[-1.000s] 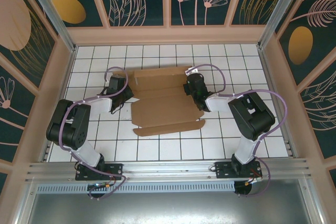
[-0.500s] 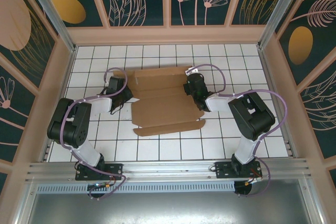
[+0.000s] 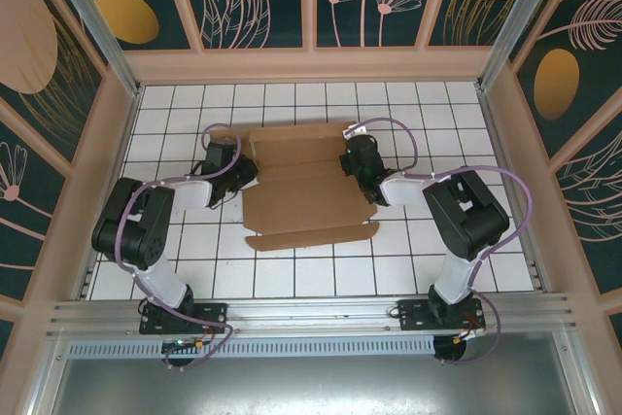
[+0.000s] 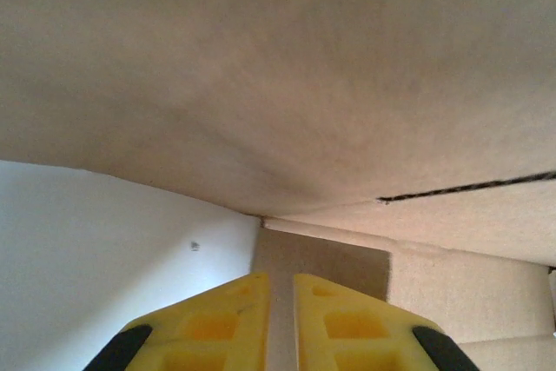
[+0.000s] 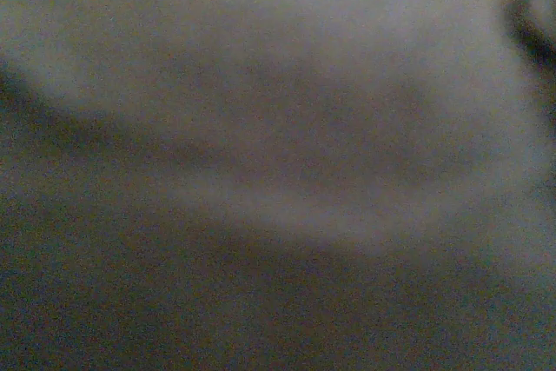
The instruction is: Fold the paper box
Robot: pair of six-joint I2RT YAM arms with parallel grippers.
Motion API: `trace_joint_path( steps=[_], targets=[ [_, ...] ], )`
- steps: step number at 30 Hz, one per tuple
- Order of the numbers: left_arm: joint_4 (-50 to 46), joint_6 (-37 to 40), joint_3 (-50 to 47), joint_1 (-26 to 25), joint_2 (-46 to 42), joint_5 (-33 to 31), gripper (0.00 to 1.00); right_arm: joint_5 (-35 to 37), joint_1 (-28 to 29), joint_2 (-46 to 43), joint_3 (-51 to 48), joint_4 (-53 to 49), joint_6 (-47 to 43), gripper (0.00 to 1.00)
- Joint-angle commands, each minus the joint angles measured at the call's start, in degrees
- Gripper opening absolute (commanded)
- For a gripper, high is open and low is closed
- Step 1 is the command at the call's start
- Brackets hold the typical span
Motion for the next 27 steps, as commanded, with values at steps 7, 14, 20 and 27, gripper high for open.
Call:
trace_joint_path(
  steps=[7, 14, 20, 27],
  targets=[
    [-0.70, -1.64, 4.26, -2.01, 8.55, 1.66, 0.15, -0.24, -0.46, 1.15, 1.49, -5.06, -0.51, 0.10],
    [-4.84, 2.92, -0.95, -1.48, -11.73, -6.41, 0.19, -1.02, -1.29, 0.53, 1.71, -5.27, -0.01, 0.10],
    [-11.21, 6.03, -7.36, 1.72, -29.61, -14.15, 0.15, -1.77, -1.29, 0.99, 2.37, -5.77, -0.12, 0.10],
    [-18.57, 8.41, -10.11, 9.10, -39.28, -21.66, 0.15, -3.46, -3.37, 0.38, 2.89, -6.52, -0.42, 0.11]
  ],
)
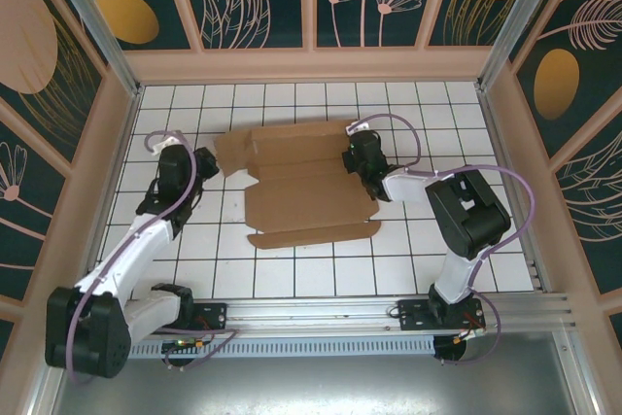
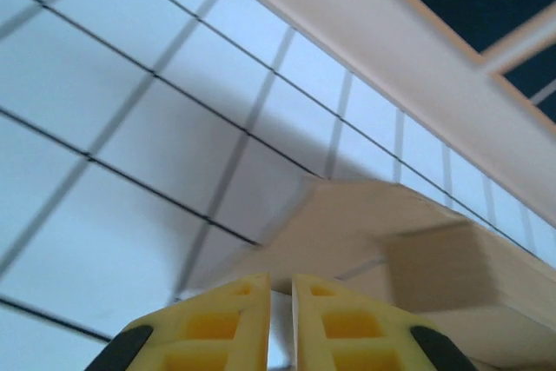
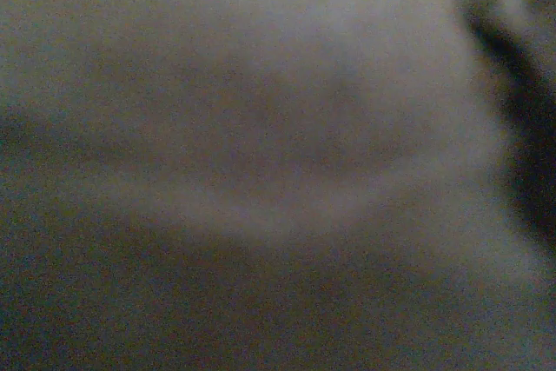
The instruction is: Fold the paper box
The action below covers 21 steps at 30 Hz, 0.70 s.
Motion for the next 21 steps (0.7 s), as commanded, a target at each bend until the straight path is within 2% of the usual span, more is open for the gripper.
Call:
trace_joint_path(
  steps=[1, 6, 8, 10, 13, 17, 21],
  targets=[
    [-3.90, 3.18, -1.77, 3.69, -0.11, -3.71, 0.15, -0.74, -1.08, 0.28, 1.27, -3.92, -1.07, 0.11],
    [4.33, 5.37, -2.35, 8.06, 9.82, 4.76, 0.16, -1.12, -1.17, 0.24, 1.36, -3.90, -1.54, 0.11],
    [10.11, 6.09, -2.98, 8.29, 13.28, 8.98, 0.19, -1.68, -1.17, 0.30, 1.28, -3.75, -1.54, 0.11],
    [12.02, 7.26, -0.93, 8.22, 17.63, 12.65, 0.21, -2.18, -1.17, 0.54, 1.43, -3.84, -1.54, 0.11],
    [12.29, 9.71, 2.37, 8.27, 21.81, 13.49, 0.21, -2.89, -1.17, 0.77, 1.46, -3.93, -1.37, 0.11],
    [14.95, 14.56, 3.56, 8.22, 23.43, 14.46, 0.27, -3.55, -1.08, 1.25, 1.45, -3.92, -1.06, 0.11],
    [14.50, 18.57, 6.43, 7.93, 26.44, 19.42, 0.31, -3.59, -0.99, 1.80, 1.67, -3.85, -0.73, 0.11]
  ],
)
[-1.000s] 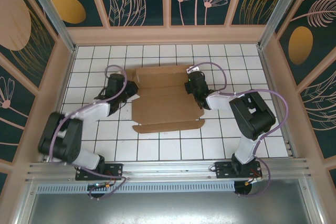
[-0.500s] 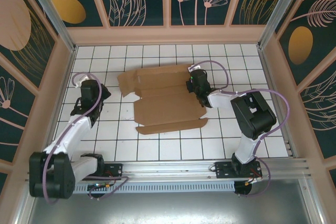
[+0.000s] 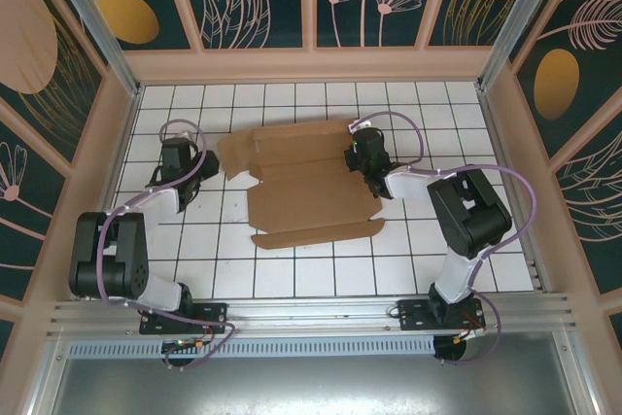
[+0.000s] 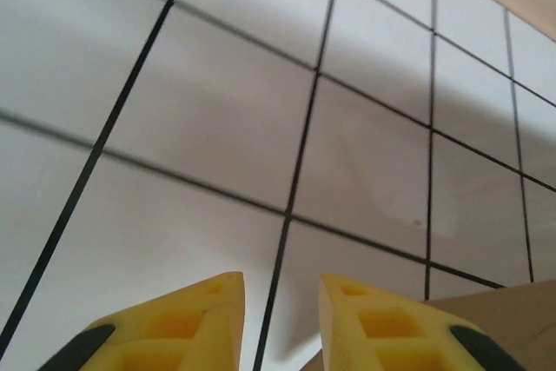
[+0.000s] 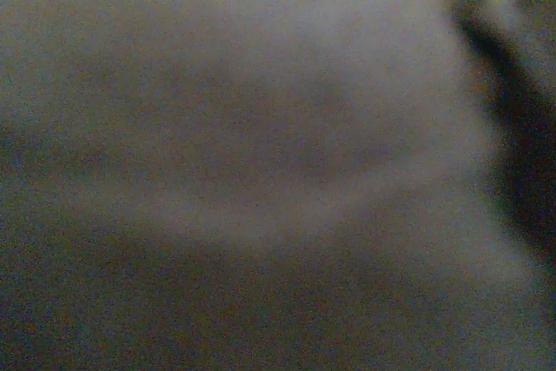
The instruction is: Fold the paper box
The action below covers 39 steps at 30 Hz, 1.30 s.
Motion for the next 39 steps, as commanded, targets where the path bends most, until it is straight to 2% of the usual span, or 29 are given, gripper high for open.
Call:
trace_joint_path(
  steps=[1, 9, 17, 23, 39],
  targets=[
    [4.38, 5.48, 1.83, -0.42, 2.02, 6.74, 0.33, -1.72, -0.03, 1.90, 1.05, -2.90, -0.40, 0.11],
    [2.12, 12.51, 1.56, -8.06, 0.50, 5.00, 0.39, -1.90, -0.03, 2.13, 1.35, -3.36, -0.31, 0.11],
    [1.76, 11.97, 1.06, -9.75, -1.41, 6.73, 0.44, -1.90, 0.22, 2.34, 1.34, -3.49, -0.31, 0.12],
    [-1.46, 12.56, 3.23, -12.16, -0.68, 8.12, 0.44, -1.70, 0.41, 2.42, 1.36, -3.69, -0.30, 0.12],
    [-7.87, 14.09, 4.00, -14.01, -2.58, 9.52, 0.43, -1.62, 0.41, 2.54, 1.46, -3.71, -0.22, 0.14]
  ],
)
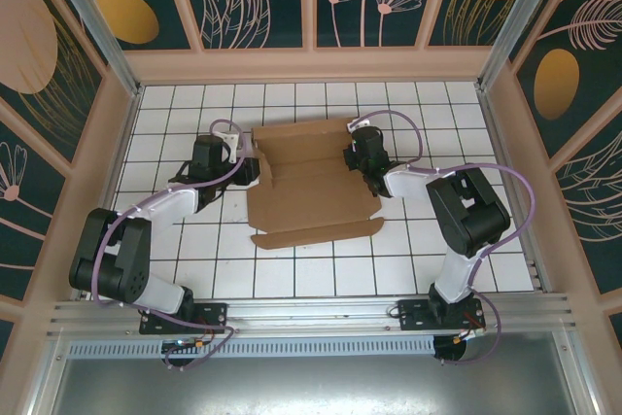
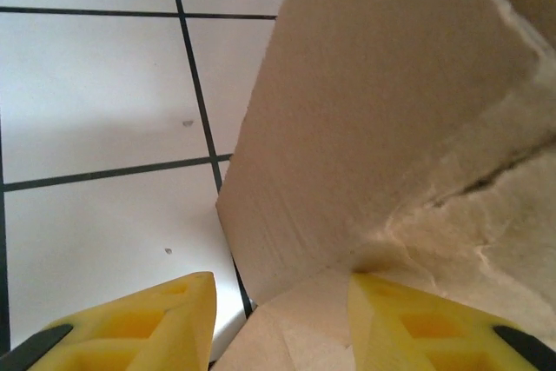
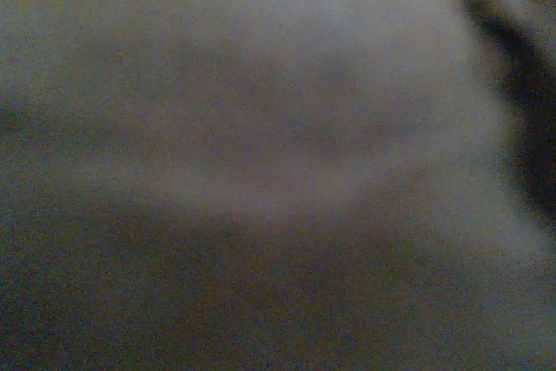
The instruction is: Fold the paper box
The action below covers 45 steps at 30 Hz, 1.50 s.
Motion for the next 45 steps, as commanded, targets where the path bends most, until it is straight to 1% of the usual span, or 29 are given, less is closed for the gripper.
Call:
trace_joint_path(
  steps=[1, 5, 9, 14, 16, 22, 25, 28, 30, 32, 34, 35, 41, 45],
  targets=[
    [-2.21, 1.98, 1.34, -0.38, -1.95, 1.98, 0.43, -1.20, 0.39, 1.83, 0.55, -3.32, -0.22, 0.14],
    [-2.30, 2.89, 1.44, -0.34, -1.59, 1.48, 0.44, -1.20, 0.47, 1.78, 0.46, -3.32, -0.30, 0.14],
    [-1.87, 3.99, 3.21, -0.35, 0.41, -0.30, 0.49, -1.23, 0.47, 1.70, 0.23, -3.23, -0.32, 0.15],
    [-1.46, 5.08, 7.24, -0.40, 4.23, -2.61, 0.54, -1.46, 0.73, 1.40, 0.03, -3.32, -0.62, 0.16],
    [-0.96, 5.53, 9.06, -0.38, 5.75, -2.80, 0.58, -1.52, 0.76, 1.35, -0.06, -3.32, -0.67, 0.16],
    [-0.26, 7.53, 13.28, -0.70, 10.02, -5.39, 0.61, -1.66, 0.83, 1.04, -0.11, -3.40, -0.75, 0.16],
    [-0.50, 9.16, 14.65, -1.67, 11.97, -8.24, 0.61, -1.68, 0.83, 1.05, -0.23, -3.49, -0.84, 0.16],
    [1.41, 10.15, 14.78, -2.97, 13.09, -10.66, 0.62, -1.81, 1.05, 1.14, 0.02, -3.62, -0.88, 0.16],
    [2.78, 11.60, 14.86, -4.15, 13.08, -13.64, 0.63, -1.82, 1.17, 1.14, 0.17, -3.89, -1.00, 0.16],
    [3.79, 11.78, 15.26, -4.44, 15.05, -16.14, 0.62, -1.83, 1.25, 1.12, 0.13, -3.99, -1.09, 0.16],
    [4.50, 10.89, 15.65, -4.44, 15.30, -18.99, 0.60, -1.81, 1.27, 0.90, 0.03, -4.04, -1.12, 0.16],
    [4.93, 10.59, 15.66, -4.44, 15.48, -19.68, 0.57, -1.69, 1.27, 0.90, 0.10, -4.02, -1.09, 0.16],
    [4.81, 9.70, 15.28, -4.70, 16.28, -24.64, 0.21, -1.34, 1.35, 1.06, 0.28, -4.02, -0.75, 0.15],
    [4.95, 8.63, 14.51, -5.10, 15.93, -28.22, 0.06, -0.73, 1.35, 1.05, 0.42, -4.32, -0.46, 0.14]
  ],
)
